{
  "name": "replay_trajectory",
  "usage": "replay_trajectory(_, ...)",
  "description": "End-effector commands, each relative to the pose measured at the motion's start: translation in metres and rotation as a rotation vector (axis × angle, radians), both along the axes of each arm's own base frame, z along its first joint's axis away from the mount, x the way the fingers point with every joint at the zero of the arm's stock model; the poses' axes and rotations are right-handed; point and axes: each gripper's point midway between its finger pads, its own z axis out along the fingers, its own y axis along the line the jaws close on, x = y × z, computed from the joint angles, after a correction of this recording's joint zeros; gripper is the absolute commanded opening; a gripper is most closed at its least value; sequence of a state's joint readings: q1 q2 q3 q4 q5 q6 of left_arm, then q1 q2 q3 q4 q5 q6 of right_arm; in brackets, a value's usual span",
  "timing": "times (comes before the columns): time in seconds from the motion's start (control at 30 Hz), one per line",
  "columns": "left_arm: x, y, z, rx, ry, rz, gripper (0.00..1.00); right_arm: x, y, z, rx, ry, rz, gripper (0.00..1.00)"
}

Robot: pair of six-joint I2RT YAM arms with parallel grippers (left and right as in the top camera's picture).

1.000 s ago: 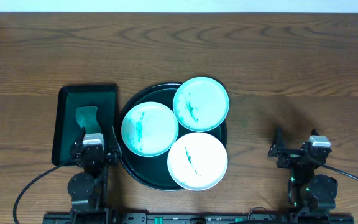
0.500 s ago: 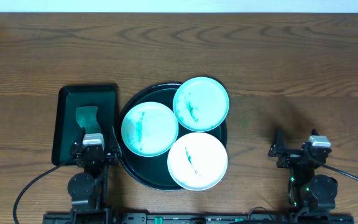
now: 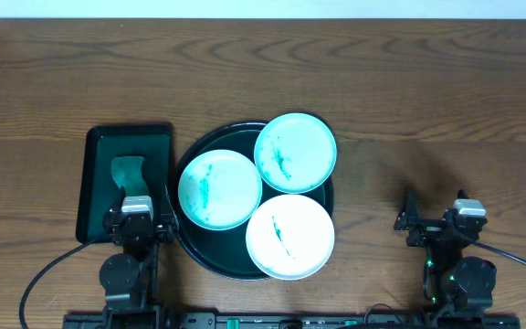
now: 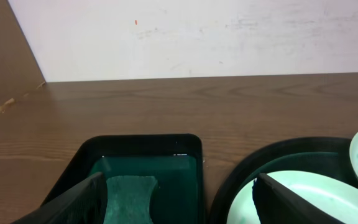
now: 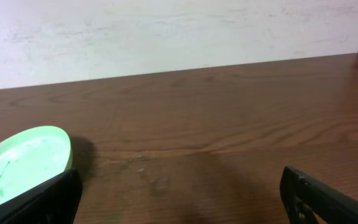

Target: Clean dirty plates on tray and stack at the side

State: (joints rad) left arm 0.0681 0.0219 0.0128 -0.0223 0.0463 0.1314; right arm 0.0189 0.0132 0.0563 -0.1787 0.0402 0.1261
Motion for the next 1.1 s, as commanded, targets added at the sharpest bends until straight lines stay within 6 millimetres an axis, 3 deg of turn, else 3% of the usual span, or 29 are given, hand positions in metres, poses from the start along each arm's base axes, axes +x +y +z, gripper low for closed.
replay_trajectory(0.0,-0.002,0.004,-0.017,0.006,0.06,0.021,0.75,0.0,0.0,-0.003,0.015,0.007,-0.002,0.99)
replay_trajectory(0.6,-0.002,0.003,-0.015,0.006,0.055,0.02,0.75,0.001,-0.001,-0.001,0.016,0.0,-0.006,0.99)
replay_trajectory(0.77,-0.001,-0.012,-0.013,-0.006,0.048,-0.067,0.75,0.001,0.015,0.005,0.026,-0.022,0.084,0.99)
replay_trajectory(0.97,0.0,-0.019,0.01,-0.011,0.039,-0.106,0.75,0.0,0.03,0.017,0.036,-0.048,0.174,0.99)
replay_trajectory(1.07,0.001,-0.022,0.027,-0.018,0.074,-0.125,0.75,0.0,0.03,0.037,0.035,-0.06,0.173,0.99)
